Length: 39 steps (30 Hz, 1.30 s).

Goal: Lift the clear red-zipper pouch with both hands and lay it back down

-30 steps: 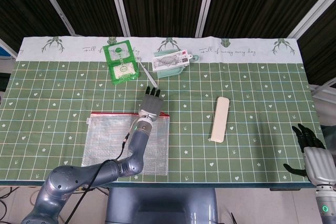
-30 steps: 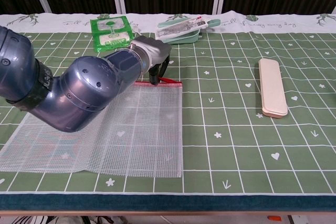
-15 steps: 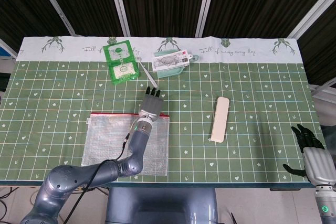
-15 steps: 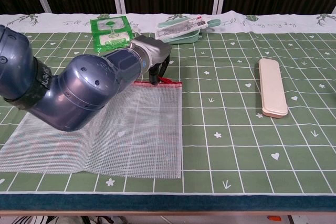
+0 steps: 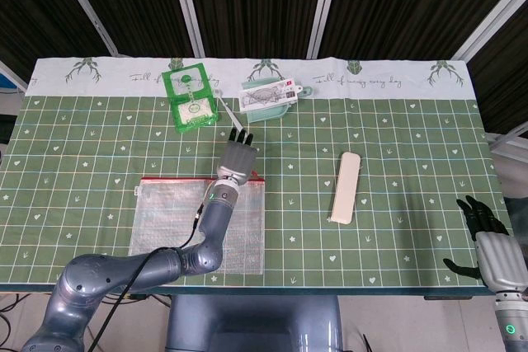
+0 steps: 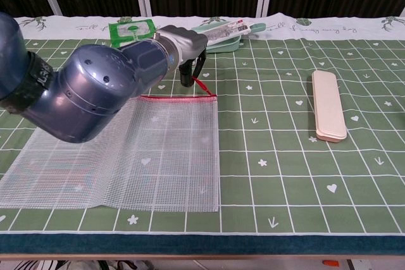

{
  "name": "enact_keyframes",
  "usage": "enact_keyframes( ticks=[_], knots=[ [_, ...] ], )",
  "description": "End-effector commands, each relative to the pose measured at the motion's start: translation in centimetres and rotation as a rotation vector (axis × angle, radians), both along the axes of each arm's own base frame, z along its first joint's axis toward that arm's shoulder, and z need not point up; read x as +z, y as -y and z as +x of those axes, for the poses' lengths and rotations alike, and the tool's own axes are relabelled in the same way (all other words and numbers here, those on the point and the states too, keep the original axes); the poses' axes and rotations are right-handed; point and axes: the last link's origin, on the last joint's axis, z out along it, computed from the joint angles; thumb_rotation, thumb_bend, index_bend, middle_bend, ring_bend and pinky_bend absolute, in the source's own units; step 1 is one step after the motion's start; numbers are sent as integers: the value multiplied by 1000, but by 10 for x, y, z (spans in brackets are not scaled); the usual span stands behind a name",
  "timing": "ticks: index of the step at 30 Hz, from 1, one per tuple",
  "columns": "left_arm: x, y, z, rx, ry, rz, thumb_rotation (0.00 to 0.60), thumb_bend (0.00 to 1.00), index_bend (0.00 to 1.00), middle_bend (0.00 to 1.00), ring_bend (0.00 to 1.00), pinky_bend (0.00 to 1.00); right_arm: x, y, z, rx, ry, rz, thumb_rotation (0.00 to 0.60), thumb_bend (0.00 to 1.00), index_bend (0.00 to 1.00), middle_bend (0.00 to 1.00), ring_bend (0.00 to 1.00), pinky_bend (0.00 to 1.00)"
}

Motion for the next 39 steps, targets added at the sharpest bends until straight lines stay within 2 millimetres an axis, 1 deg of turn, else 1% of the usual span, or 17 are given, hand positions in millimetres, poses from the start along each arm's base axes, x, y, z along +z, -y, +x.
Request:
enact_keyframes(
  ticks=[1, 7, 10, 13, 17, 20, 24, 26, 28, 32, 35, 39],
  knots=[
    [14, -2, 9, -22, 23, 22, 600, 420, 598, 123, 0, 0, -1, 0, -1, -12, 6, 4, 600, 149, 0, 0, 0, 197],
    [42, 2, 27, -60, 85, 32, 600, 423, 600, 123, 0, 0, -1, 1, 1, -29, 7, 13, 600, 148, 0, 0, 0, 197],
    [57, 6, 35, -78, 114, 32, 600, 424, 603, 124, 0, 0, -2, 1, 5, -42, 25, 31, 600, 148, 0, 0, 0, 197],
    [73, 10, 43, -101, 143, 31, 600, 424, 604, 124, 0, 0, -4, 2, 14, -46, 56, 51, 600, 154, 0, 0, 0, 197],
    [89, 15, 53, -127, 168, 26, 600, 430, 608, 125, 0, 0, -10, 10, 33, -48, 138, 65, 600, 187, 0, 0, 0, 197],
    [100, 21, 61, -151, 195, 19, 600, 433, 614, 126, 0, 0, -17, 23, 56, -50, 246, 82, 600, 210, 0, 0, 0, 197],
    [110, 28, 65, -171, 213, 6, 600, 437, 621, 127, 0, 0, -25, 43, 89, -36, 357, 105, 600, 226, 6, 0, 0, 197],
    [113, 31, 66, -170, 226, -5, 600, 442, 623, 127, 0, 0, -30, 54, 108, -32, 431, 118, 600, 234, 31, 0, 0, 197],
    [117, 34, 67, -170, 236, -12, 600, 442, 624, 127, 0, 0, -34, 65, 127, -32, 491, 134, 600, 244, 78, 0, 0, 197],
    [123, 39, 68, -180, 242, -19, 600, 442, 626, 127, 0, 0, -43, 87, 163, -16, 569, 161, 600, 263, 149, 0, 0, 197],
    [127, 42, 70, -185, 255, -24, 600, 442, 628, 127, 0, 0, -55, 101, 191, -41, 655, 186, 600, 269, 195, 0, 0, 197],
    [132, 44, 74, -190, 273, -28, 600, 442, 631, 127, 0, 0, -72, 114, 217, -111, 740, 218, 600, 277, 229, 0, 0, 197]
  ],
)
